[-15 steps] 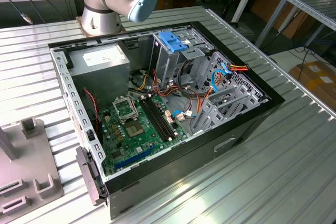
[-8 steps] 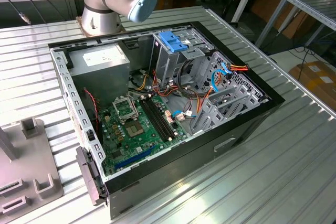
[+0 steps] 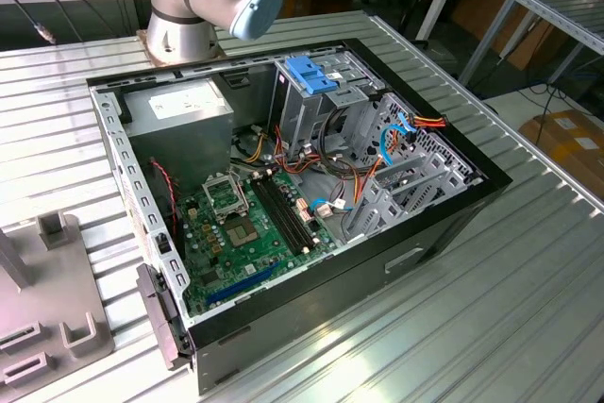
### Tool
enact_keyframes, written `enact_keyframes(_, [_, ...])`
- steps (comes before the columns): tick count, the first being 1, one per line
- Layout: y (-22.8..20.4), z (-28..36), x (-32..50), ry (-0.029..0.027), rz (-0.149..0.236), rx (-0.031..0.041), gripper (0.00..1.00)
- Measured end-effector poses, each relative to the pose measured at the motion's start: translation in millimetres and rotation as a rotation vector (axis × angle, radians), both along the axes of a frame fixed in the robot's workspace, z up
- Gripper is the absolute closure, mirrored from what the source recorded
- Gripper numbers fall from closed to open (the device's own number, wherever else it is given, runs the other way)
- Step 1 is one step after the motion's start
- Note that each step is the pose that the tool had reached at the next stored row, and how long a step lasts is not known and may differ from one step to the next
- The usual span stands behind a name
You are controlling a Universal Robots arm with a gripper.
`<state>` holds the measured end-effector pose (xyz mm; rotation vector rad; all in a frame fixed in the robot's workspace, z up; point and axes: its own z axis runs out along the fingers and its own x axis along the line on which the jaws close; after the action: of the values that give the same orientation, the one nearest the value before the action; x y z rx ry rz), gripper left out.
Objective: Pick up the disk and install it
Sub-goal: 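Pick up the disk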
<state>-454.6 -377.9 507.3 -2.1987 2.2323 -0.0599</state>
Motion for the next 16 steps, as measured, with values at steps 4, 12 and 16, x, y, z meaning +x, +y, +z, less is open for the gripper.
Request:
enact_keyframes(4, [0.0,0.0,12.1,0.0001,0.0,0.0,0.63])
enact_keyframes(12, [0.0,0.1,46.9,0.0001,0.0,0.0,0.63])
enact_keyframes(16, [0.0,0.1,76.3,0.0001,0.0,-0.0001,0.63])
